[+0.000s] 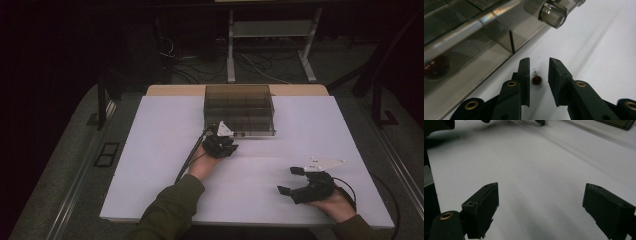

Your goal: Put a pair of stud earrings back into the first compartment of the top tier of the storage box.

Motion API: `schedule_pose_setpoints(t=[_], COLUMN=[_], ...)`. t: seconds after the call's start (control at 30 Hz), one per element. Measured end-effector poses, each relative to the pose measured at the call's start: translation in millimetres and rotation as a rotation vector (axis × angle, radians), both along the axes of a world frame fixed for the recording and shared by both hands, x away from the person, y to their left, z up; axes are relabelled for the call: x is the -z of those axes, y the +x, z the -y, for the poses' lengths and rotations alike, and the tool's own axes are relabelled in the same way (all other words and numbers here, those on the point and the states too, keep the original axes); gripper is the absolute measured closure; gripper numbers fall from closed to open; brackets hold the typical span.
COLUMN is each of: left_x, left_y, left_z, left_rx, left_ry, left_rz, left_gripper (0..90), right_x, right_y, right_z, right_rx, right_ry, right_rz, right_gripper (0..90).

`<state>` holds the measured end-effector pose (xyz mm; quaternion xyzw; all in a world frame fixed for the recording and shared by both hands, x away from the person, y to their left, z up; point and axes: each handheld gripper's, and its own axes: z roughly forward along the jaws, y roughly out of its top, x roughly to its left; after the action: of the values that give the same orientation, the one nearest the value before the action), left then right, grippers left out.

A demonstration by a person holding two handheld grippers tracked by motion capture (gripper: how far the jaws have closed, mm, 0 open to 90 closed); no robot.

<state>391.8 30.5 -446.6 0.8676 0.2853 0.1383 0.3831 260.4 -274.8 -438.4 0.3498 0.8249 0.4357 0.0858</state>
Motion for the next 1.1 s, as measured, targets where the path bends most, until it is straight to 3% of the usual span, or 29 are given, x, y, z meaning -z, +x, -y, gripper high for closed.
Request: schedule_pose_setpoints(t=[0.5,0.73,1.1], left_x=[2.9,6.7,5.1], left_y=[1.0,2.0,-0.3], left_z=[1.4,2.3,0.5], left_rx=[-0.013,-0.014,0.006], left_ry=[0.005,0.008,0.006], left_rz=[0.002,-0.013,-0.038], left_gripper=[70.5,77.7,78.9], right_x=[0.4,0.1,-0.2], right_y=[0.0,-0.3,-0.6], right_z=[-0.7,-0.7,-0.7], right_rx=[-0.003,-0.002,-0.001], right_ry=[-0.003,-0.001,-0.001], right_rz=[0.003,0.001,0.001], right_gripper=[12.9,12.9,12.9])
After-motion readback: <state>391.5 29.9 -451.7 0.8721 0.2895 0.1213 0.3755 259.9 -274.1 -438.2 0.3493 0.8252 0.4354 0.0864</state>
